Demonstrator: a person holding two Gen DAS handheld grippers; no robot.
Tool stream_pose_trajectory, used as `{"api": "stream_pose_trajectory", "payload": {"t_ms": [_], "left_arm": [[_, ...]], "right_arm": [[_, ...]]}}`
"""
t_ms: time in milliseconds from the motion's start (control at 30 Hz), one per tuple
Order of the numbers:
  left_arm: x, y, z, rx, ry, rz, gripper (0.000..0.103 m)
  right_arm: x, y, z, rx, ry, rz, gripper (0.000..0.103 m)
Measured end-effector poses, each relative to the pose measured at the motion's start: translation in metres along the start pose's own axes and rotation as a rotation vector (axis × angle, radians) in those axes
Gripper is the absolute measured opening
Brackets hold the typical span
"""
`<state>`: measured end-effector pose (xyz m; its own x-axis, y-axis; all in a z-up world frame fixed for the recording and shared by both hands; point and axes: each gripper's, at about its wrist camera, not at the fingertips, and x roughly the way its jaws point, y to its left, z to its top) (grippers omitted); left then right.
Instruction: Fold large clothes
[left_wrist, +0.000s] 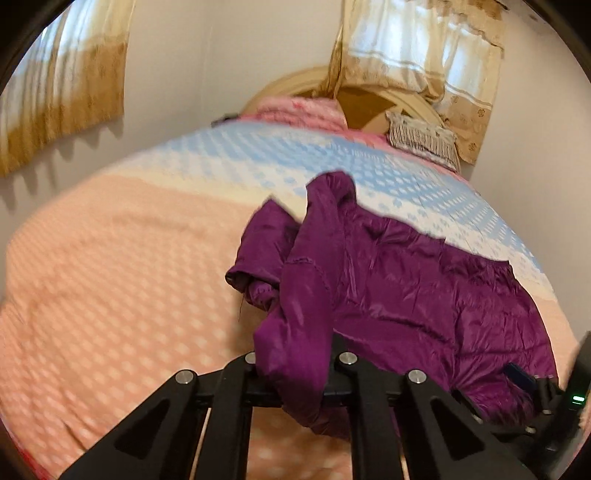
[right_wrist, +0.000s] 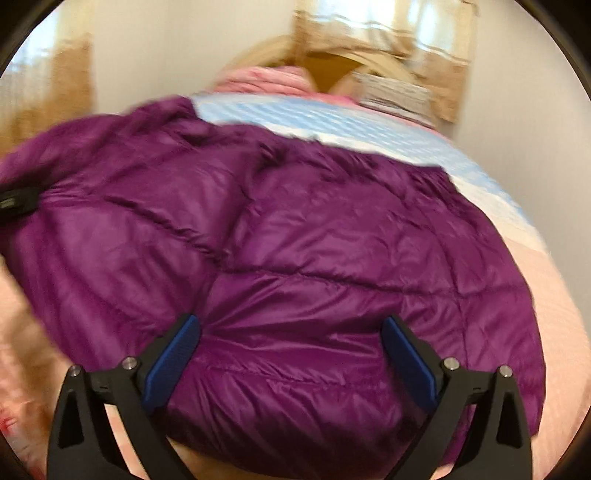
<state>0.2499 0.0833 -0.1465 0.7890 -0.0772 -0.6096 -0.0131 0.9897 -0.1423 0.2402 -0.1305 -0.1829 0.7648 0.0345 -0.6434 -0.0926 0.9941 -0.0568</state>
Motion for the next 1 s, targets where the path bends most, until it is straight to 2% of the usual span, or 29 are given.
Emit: {"api": "stream_pose_trajectory", "payload": {"t_ms": [67,133,200,333,500,700,933,1000], "left_arm": [[-0.017,-0.008,0.01,0.054,-0.057,0.009,0.009],[-0.025,-0.02,0.018,0.081,-0.09,-0.004,0.008],[-0.036,-0.045,0.024,0.126,-0.127,-0.034,0.008],[-0.047,-0.097,0.029,0.203,-0.162,-0.115,0.008],[-0.046,-0.161,0.026,0.307,-0.168,-0.213,0.008],[-0.038,-0.254,-0.016,0.526,-0.144,-0.321,0.008],[-0.007,-0.317,-0.091,0.795,-0.023,-0.389,0.008],[-0.001,-0.324,-0.112,0.868,-0.026,-0.371,0.009]], "right_arm": [[-0.027,-0.013,0.001,-0.004,-0.083,-0.006,0.101],[-0.048,-0.039,0.003,0.028,-0.131,-0.021,0.103],[-0.06,-0.068,0.0,0.069,-0.147,-0.071,0.103],[-0.066,-0.147,-0.015,0.173,-0.088,-0.24,0.103],[-0.069,-0.227,-0.043,0.342,0.005,-0.36,0.103],[-0.077,-0.276,-0.077,0.435,0.055,-0.432,0.103],[-0.09,-0.301,-0.104,0.511,0.088,-0.448,0.103],[-0.09,-0.301,-0.11,0.514,0.094,-0.444,0.103]]}}
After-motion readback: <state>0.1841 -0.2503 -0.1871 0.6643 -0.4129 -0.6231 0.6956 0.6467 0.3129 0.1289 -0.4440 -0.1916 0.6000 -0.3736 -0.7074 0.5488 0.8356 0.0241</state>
